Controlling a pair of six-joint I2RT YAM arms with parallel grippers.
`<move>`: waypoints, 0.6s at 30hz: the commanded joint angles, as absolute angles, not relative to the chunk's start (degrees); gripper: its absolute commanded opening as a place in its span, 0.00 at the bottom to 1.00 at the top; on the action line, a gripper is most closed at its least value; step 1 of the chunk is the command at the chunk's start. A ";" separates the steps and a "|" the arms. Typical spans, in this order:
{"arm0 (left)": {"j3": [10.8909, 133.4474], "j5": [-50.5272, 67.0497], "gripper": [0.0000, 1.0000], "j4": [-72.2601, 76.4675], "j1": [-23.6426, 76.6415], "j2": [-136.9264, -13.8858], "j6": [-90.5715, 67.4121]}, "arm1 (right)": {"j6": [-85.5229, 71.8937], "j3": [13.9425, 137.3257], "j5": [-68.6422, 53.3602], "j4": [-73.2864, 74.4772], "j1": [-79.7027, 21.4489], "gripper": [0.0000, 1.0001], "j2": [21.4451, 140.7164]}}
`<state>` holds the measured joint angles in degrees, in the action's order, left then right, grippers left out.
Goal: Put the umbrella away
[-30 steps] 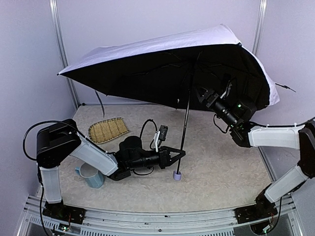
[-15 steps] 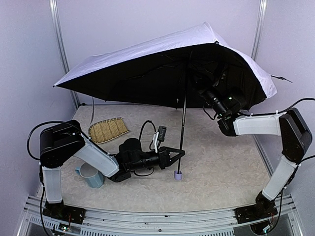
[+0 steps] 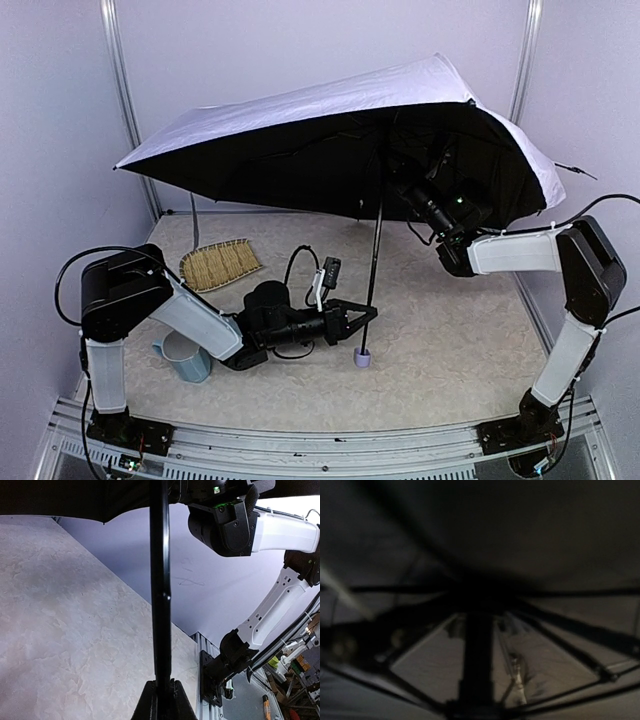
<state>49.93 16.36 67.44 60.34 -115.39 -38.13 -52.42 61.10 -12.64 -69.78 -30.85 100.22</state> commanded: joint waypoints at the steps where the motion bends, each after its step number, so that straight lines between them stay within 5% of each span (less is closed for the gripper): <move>1: 51.60 16.62 0.00 69.25 60.73 -115.27 -36.56 | -52.43 60.86 -11.59 -70.80 -30.94 0.19 100.13; 5: 51.42 16.42 0.00 69.17 60.74 -115.14 -36.39 | -51.86 60.53 -11.48 -70.95 -30.94 0.00 99.94; 7: 51.33 16.18 0.00 68.96 60.73 -114.85 -36.14 | -51.13 60.44 -11.38 -70.33 -30.94 0.00 99.65; 10: 51.09 14.54 0.00 67.98 60.73 -113.81 -35.37 | -47.07 60.36 -11.29 -66.56 -31.00 0.41 98.23; 12: 51.10 12.65 0.00 65.98 60.73 -112.72 -34.52 | -41.46 60.07 -8.41 -59.95 -31.64 0.57 96.06; 18: 52.36 7.60 0.00 59.11 61.07 -110.51 -30.52 | -16.17 61.08 13.03 -44.03 -38.61 0.61 91.21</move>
